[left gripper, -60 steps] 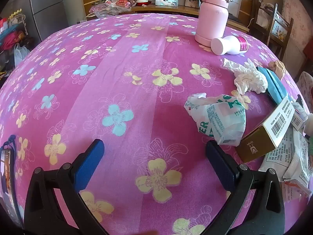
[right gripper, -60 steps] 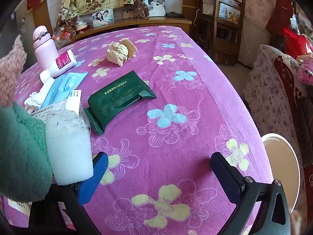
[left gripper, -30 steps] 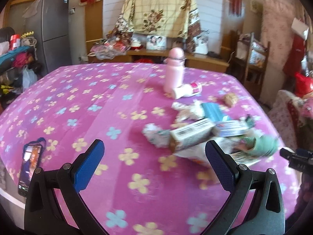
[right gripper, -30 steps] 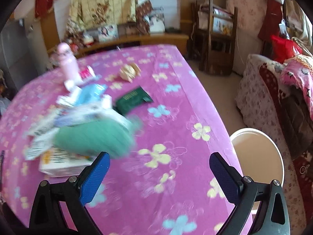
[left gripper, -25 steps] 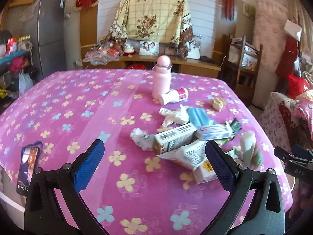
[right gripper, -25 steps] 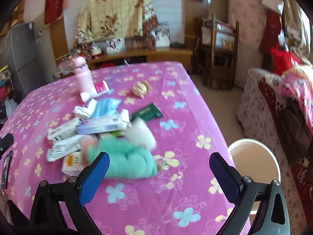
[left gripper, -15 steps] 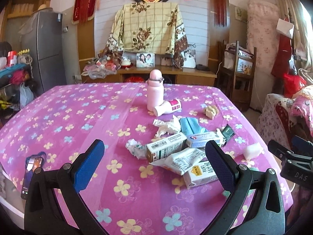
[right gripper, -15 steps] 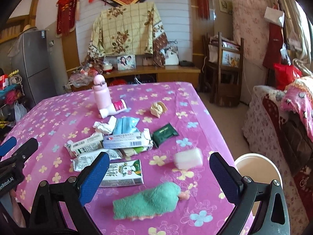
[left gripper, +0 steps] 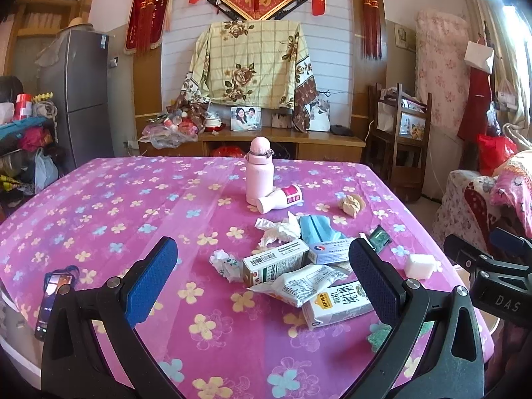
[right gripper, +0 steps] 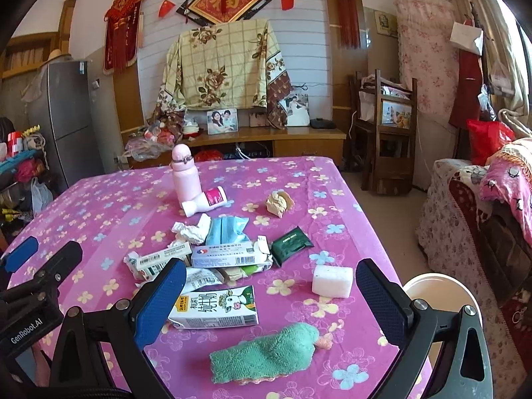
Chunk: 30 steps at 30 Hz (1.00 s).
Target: Collect trash
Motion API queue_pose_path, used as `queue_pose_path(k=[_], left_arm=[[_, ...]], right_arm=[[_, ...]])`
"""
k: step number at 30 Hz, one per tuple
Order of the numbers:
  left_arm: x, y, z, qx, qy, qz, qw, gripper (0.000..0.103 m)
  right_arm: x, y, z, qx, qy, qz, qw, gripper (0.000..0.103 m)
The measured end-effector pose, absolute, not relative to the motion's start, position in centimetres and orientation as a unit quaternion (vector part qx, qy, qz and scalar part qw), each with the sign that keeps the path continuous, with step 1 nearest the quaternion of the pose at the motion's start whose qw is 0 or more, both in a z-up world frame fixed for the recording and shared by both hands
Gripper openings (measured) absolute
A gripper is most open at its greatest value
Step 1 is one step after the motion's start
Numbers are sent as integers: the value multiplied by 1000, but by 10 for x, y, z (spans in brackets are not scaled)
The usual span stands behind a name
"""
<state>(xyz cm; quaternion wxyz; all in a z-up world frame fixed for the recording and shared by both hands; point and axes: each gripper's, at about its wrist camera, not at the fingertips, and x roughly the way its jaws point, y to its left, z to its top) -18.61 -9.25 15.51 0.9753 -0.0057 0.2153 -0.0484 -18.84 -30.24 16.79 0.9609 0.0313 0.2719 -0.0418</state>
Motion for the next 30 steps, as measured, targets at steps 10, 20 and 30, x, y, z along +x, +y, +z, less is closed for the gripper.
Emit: queue_pose_path(k=[10,20,30], left_arm=[[-186,-94,154,-5,216,-47,975,102],[-186,-93,155,-5,216,-50,975,102],[-187,-96,154,-6,214,-49,975,102]], right_arm=[[-189,-301,169,32,269,-42,962,101],[-190,-298,170,31,266,-42,963,101],[-191,-297,174,34,260,-41,964,101]])
